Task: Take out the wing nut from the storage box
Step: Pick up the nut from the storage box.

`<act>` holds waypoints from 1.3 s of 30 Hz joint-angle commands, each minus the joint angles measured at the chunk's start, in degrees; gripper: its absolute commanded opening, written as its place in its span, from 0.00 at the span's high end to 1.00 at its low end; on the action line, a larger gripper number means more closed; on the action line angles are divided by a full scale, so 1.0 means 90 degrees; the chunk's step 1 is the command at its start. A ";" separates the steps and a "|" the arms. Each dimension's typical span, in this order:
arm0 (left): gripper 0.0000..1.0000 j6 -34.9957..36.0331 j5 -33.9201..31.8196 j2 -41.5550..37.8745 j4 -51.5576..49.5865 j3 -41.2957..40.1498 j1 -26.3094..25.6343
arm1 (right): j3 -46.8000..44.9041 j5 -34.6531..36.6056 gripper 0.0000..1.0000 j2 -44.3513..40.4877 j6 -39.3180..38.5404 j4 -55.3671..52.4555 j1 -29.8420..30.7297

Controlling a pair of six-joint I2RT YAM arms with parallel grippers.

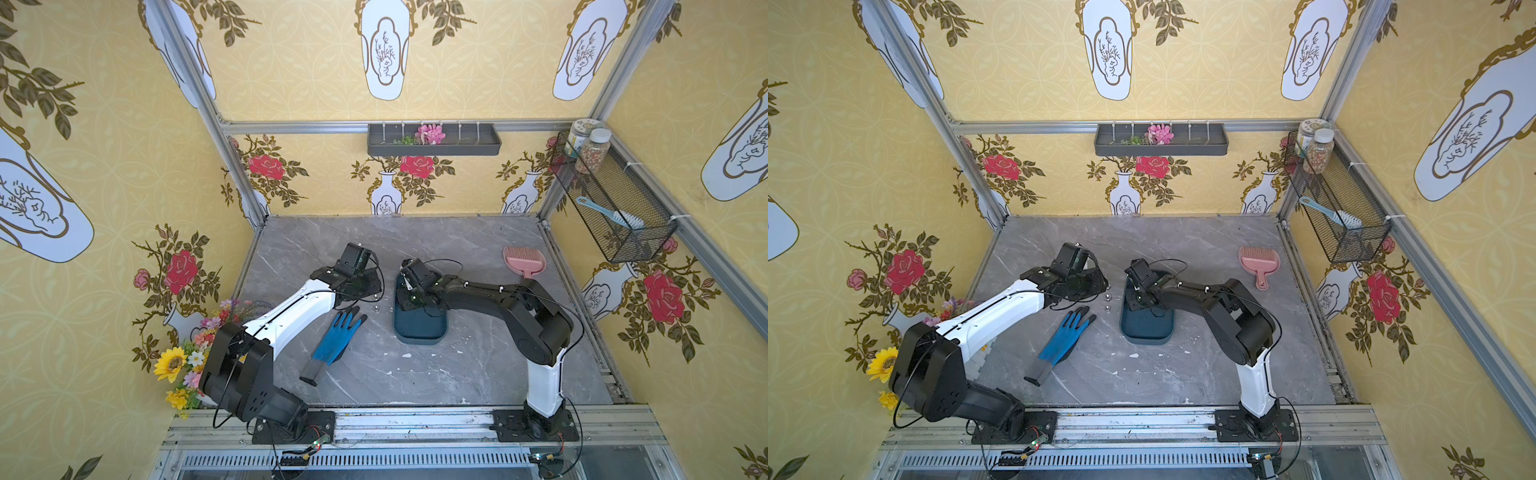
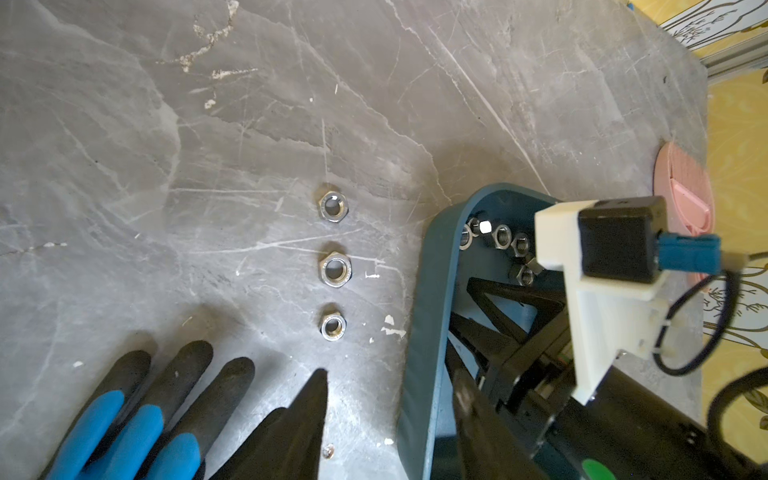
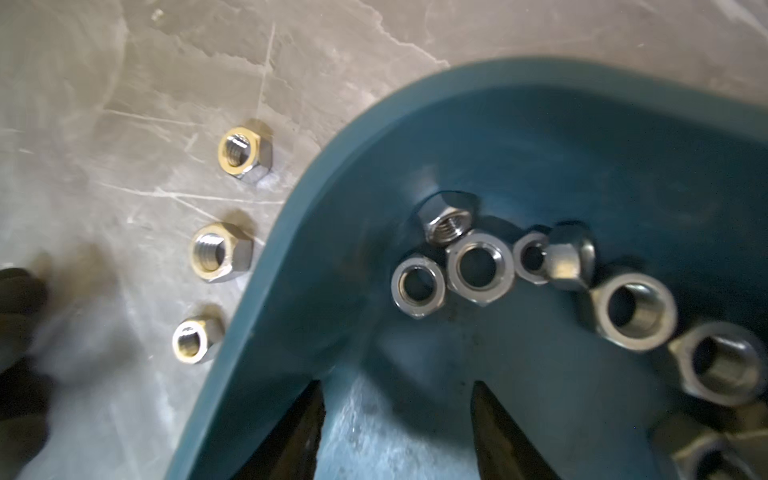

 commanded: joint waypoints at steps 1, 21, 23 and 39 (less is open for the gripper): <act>0.49 0.0046 0.0091 0.0042 0.0118 -0.0047 0.0011 | 0.0064 0.0626 0.40 0.0143 0.0242 0.0197 0.0081; 0.49 -0.0033 0.0276 0.0140 0.0246 -0.0197 0.0011 | 0.0338 0.1649 0.44 0.0767 0.1132 0.0364 0.0099; 0.49 -0.0032 0.0296 0.0164 0.0244 -0.0182 0.0012 | 0.0284 0.1571 0.49 0.0719 0.1177 0.0303 0.0038; 0.49 -0.0019 0.0374 0.0276 0.0296 -0.0172 0.0006 | 0.0124 0.0854 0.51 0.0435 0.1172 -0.0026 -0.0236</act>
